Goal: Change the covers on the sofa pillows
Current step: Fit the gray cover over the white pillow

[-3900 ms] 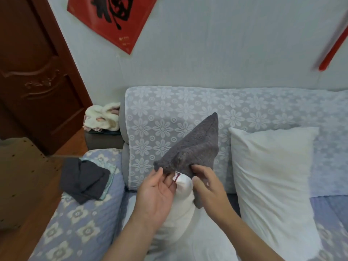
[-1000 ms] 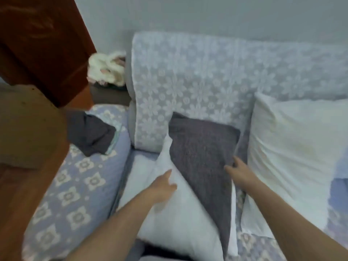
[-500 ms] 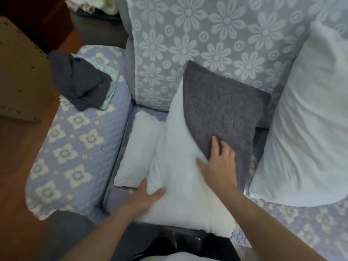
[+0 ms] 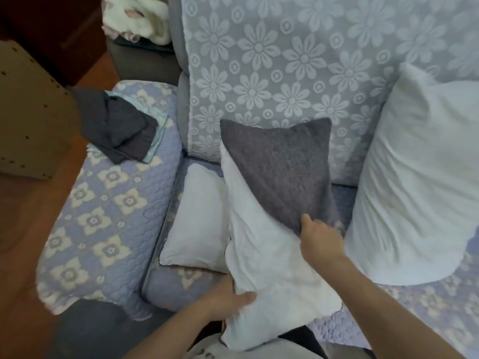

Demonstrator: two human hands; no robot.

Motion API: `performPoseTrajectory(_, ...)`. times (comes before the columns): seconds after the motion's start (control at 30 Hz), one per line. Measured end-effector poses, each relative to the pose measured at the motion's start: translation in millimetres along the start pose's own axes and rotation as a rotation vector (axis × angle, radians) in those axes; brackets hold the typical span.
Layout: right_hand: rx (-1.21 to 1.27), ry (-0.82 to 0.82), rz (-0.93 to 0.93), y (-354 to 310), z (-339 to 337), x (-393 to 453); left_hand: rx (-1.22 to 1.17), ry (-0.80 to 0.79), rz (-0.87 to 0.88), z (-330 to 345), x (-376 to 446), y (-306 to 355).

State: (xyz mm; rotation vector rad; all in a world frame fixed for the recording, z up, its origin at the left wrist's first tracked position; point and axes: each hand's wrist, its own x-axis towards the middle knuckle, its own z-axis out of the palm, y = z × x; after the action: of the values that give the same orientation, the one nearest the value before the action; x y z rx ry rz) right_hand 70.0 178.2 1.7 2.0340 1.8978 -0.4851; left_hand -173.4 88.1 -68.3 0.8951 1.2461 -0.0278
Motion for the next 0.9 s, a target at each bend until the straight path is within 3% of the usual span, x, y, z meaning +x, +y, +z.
performPoseTrajectory(0.07, -0.028, -0.047, 0.006, 0, 0, -5, -0.188, -0.086, -0.002, -15, 4, -3)
performPoseTrajectory(0.1, -0.07, -0.049, -0.007, -1, 1, -8, -0.271, -0.035, 0.021, -22, 9, 3)
performPoseTrajectory(0.2, -0.148, -0.034, -0.014, -7, 5, -12, -0.316, 0.378, 0.114, -53, 31, 46)
performPoseTrajectory(0.23, -0.158, -0.036, -0.011, -12, 5, -11, -0.371, 0.444, 0.155, -66, 41, 63)
performPoseTrajectory(0.33, -0.099, -0.041, -0.038, -26, -1, -3, -0.414, 0.414, 0.277, -91, 68, 111)
performPoseTrajectory(0.47, 0.328, 0.058, -0.149, -59, -21, 38, -0.22, 0.397, 0.42, -85, 91, 135)
performPoseTrajectory(0.53, 0.4, 0.164, -0.137, -72, -39, 70, -0.143, 0.342, 0.507, -73, 89, 134)
performPoseTrajectory(0.7, 0.041, 0.309, -0.186, -87, -68, 117, -0.027, 0.297, 0.56, -32, 67, 134)
performPoseTrajectory(0.8, 0.02, 0.426, -0.203, -83, -74, 111, 0.029, 0.319, 0.576, -19, 68, 141)
performPoseTrajectory(0.9, -0.012, 0.441, -0.466, -85, -75, 84, 0.374, 0.314, 0.543, -9, 81, 149)
